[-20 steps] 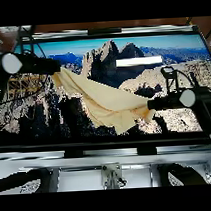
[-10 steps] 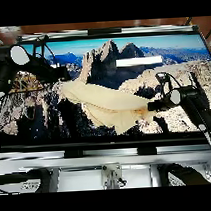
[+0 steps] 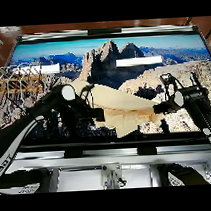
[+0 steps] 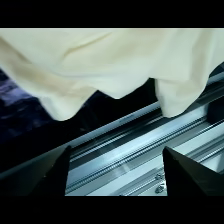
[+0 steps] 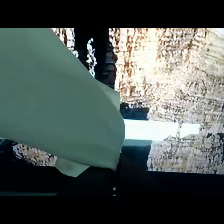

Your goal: Fold the shirts.

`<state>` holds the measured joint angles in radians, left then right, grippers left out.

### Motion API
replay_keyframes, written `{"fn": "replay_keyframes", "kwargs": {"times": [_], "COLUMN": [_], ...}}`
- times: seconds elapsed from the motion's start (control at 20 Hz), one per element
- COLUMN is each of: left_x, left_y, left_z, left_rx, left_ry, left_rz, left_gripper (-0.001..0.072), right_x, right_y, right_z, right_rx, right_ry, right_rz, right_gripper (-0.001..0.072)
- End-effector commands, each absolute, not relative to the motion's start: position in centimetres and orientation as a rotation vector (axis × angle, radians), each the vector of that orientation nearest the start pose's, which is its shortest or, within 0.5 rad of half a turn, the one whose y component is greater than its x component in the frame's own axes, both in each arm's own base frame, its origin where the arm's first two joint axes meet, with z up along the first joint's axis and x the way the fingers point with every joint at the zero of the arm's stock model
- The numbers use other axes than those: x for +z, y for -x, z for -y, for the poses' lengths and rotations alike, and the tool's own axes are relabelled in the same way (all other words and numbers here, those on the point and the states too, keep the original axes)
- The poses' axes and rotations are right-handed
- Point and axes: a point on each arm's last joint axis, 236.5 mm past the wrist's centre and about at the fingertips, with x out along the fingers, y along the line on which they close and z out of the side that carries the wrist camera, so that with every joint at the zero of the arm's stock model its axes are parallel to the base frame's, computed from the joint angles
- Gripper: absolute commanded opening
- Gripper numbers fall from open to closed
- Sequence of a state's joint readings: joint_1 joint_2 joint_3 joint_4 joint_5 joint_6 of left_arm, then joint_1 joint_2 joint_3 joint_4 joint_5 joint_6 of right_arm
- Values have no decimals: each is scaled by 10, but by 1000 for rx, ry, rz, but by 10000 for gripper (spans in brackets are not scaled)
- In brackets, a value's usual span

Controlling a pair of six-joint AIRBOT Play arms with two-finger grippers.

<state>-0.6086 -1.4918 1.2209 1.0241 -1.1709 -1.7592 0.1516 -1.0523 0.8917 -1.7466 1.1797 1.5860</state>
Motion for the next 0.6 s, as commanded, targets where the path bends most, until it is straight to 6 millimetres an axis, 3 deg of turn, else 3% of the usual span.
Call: {"fn": "replay_keyframes", "kwargs": {"times": [0.0,0.1,0.3,0.55], "left_x": [-41,-44,-63,-72], "left_y": [-248,-243,-224,-217], "left_z": [374,395,418,420], "left_rx": [-615,-635,-645,-653], "left_ry": [453,475,500,474], "left_rz": [-1569,-1541,-1586,-1602], "left_gripper": [720,720,720,720], "right_x": [-5,-5,-5,-5], "right_y": [-308,-308,-307,-306], "right_z": [-7,-7,-7,-7], "right_rx": [20,20,20,19], "right_ry": [255,256,256,256], "right_rz": [-1316,-1316,-1320,-1324], "right_gripper": [62,62,62,62]}}
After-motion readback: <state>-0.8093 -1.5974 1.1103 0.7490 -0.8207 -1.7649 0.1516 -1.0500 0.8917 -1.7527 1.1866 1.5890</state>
